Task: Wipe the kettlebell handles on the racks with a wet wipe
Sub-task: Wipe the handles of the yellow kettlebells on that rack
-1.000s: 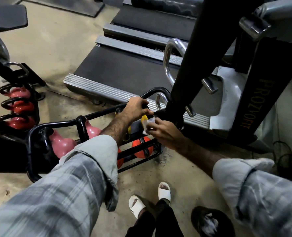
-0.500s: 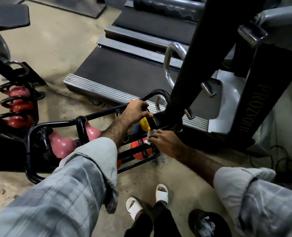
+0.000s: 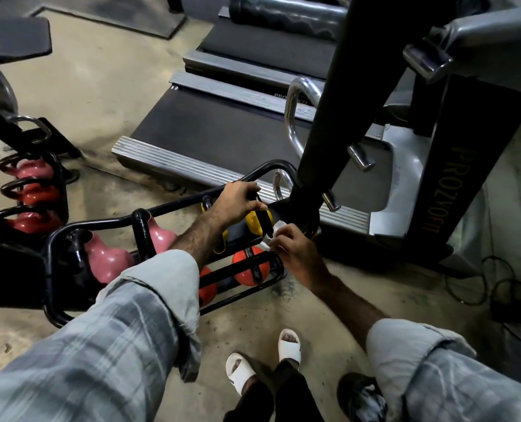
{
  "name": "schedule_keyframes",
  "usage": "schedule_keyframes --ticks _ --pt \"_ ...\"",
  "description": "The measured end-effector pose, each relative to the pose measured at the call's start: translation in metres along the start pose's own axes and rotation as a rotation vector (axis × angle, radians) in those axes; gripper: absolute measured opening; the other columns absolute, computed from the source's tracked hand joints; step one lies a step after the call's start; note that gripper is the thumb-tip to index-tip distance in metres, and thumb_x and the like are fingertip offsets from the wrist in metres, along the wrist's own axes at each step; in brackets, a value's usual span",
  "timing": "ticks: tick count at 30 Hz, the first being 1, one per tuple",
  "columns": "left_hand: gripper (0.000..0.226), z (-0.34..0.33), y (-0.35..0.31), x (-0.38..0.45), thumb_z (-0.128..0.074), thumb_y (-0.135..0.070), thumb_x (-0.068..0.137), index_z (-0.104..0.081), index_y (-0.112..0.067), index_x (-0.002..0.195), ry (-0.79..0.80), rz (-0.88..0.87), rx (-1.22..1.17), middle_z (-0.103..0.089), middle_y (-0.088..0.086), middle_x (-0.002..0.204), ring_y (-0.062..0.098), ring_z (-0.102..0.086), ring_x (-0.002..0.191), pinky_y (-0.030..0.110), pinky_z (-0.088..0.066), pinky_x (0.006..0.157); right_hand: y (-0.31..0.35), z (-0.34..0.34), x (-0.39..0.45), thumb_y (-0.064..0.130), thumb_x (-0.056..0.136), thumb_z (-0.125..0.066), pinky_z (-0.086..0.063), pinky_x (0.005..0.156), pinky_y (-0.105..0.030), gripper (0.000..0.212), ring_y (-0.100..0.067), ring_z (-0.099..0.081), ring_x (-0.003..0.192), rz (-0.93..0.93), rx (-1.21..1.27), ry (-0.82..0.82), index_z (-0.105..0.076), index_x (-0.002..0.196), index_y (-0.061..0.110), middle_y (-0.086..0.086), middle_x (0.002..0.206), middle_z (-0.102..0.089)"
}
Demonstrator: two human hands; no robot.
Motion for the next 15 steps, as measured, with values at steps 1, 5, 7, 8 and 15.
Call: schedule_keyframes --ticks 1,5,7,8,15 --pt "0.045 -0.001 -0.001 0.000 -0.080 -0.029 0.072 -0.066 0.001 0.102 0.004 -0.001 0.006 -0.067 0.020 0.108 0.030 -0.062 0.102 0.041 -0.049 0.088 -0.002 0.002 -0.002 0.027 0.092 -0.057 -0.050 0.072 -0.016 0.021 -0.007 -0.058 0.088 -0.016 0.016 -0.003 -0.069 0.092 0.009 -0.003 0.101 -0.056" --pt "0.051 0.001 -0.004 -0.003 -0.080 -0.026 0.072 -0.065 -0.003 0.115 -0.003 -0.006 -0.013 -0.066 0.013 0.118 0.025 -0.059 0.111 0.031 -0.046 0.094 -0.007 0.017 0.010 0.006 0.084 -0.070 -0.039 0.079 -0.003 0.009 -0.011 -0.058 0.085 -0.114 0.042 -0.150 -0.070 0.093 0.006 -0.007 0.094 -0.059" --pt "0.053 0.001 -0.006 -0.004 -0.080 -0.023 0.073 -0.062 -0.005 0.120 -0.008 -0.007 -0.034 -0.064 0.011 0.123 0.023 -0.058 0.115 0.030 -0.045 0.098 -0.008 0.024 0.014 -0.001 0.080 -0.070 -0.038 0.080 -0.003 0.013 -0.012 -0.058 0.086 -0.138 0.030 -0.207 -0.070 0.091 0.005 -0.008 0.092 -0.061" --pt "0.052 0.002 -0.007 -0.006 -0.079 -0.022 0.074 -0.062 -0.005 0.120 -0.013 -0.005 -0.038 -0.064 0.011 0.123 0.022 -0.059 0.115 0.030 -0.045 0.099 -0.009 0.024 0.016 -0.003 0.079 -0.071 -0.037 0.080 -0.003 0.014 -0.014 -0.059 0.086 -0.144 0.032 -0.206 -0.070 0.091 0.005 -0.008 0.092 -0.061" --pt "0.043 0.009 -0.004 -0.012 -0.076 -0.014 0.077 -0.064 -0.006 0.118 -0.107 0.031 -0.009 -0.069 0.011 0.111 0.022 -0.063 0.103 0.022 -0.044 0.088 -0.008 0.019 0.015 -0.001 0.077 -0.075 -0.033 0.080 0.002 0.013 -0.008 -0.057 0.085 -0.153 0.032 -0.136 -0.069 0.085 0.007 -0.007 0.089 -0.064"
Point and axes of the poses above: each hand's wrist, its own x-axis towards the middle knuckle, its own z-axis out of the back of the hand, y = z × x, the point moved 10 cm from there along x, towards the middle knuckle
